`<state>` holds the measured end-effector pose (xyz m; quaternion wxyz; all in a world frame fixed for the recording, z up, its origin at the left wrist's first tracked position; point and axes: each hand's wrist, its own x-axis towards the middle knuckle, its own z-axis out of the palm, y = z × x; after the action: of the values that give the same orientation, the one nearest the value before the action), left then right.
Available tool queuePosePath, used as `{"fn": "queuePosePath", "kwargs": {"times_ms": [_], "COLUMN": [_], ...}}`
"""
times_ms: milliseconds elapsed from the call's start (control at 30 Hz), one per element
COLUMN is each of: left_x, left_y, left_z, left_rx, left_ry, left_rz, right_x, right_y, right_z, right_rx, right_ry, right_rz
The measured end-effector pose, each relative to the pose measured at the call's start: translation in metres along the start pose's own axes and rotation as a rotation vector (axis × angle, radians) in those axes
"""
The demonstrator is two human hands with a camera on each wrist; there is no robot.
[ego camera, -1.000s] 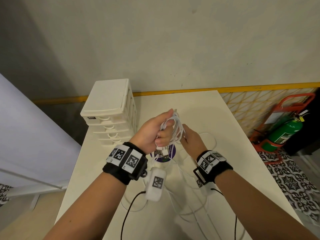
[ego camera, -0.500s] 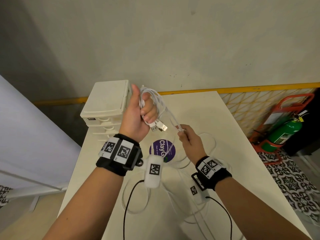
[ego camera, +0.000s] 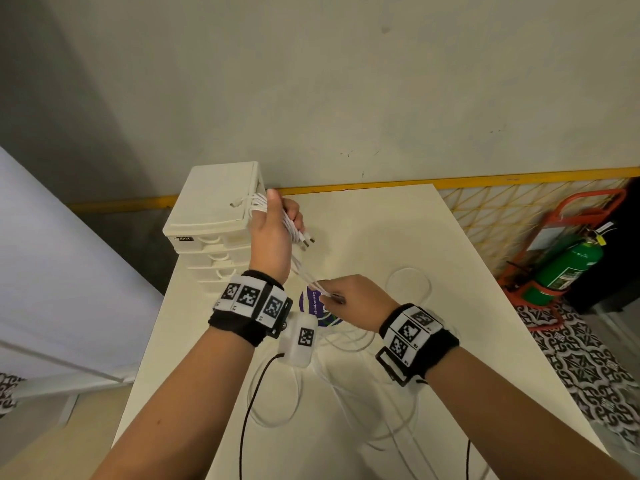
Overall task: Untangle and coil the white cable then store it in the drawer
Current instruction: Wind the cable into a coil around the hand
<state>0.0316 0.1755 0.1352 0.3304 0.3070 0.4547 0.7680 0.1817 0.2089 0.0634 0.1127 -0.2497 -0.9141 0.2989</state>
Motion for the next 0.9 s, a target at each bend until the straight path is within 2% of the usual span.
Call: {"fn": "queuePosePath", "kwargs": {"times_ms": [67,133,200,267,367,467,600,733,900], "left_x": [-0.002,-0.003,-0.004,-0.005,-0.01,-0.018,-0.024,-0.028,-0.026], "left_y": [-0.005,-0.011,-0.018,-0.021,-0.021,-0.02,-0.016,-0.014,-0.016], "left_z": [-0.001,-0.002,-0.005,-0.007,-0.008,-0.006,-0.001,-0.002,-0.008], "left_rx": [0.234,0.493,0.755,0.905,0.869,0.653,0.535,0.536,0.572], "left_ry": [0.009,-0.067,-0.214,-0.344,-0.489,-0.632,-0.739,-0.77,-0.651], "left_rz": [0.103,0.179,0.168,0.079,-0.187,-0.419,-0.528,-0.541,-0.519], "right_x": [0.002,0.005,0.006,0.006,0.006,0.006,0.007,0.006,0.007], "right_y": [-0.006,-0.013,-0.019,-0.023,-0.018,-0.009,-0.003,0.003,0.015], "right_z": [-0.006,-0.015,-0.025,-0.038,-0.054,-0.061,-0.066,-0.061,-0.057], "right_rx": [0.024,0.037,0.029,0.045,0.128,0.16,0.14,0.143,0.329], "right_ry": [0.058,0.116,0.143,0.178,0.266,0.27,0.281,0.222,0.183], "right_rz": [-0.055,-0.109,-0.13,-0.11,-0.058,-0.046,-0.001,-0.054,0.053]}}
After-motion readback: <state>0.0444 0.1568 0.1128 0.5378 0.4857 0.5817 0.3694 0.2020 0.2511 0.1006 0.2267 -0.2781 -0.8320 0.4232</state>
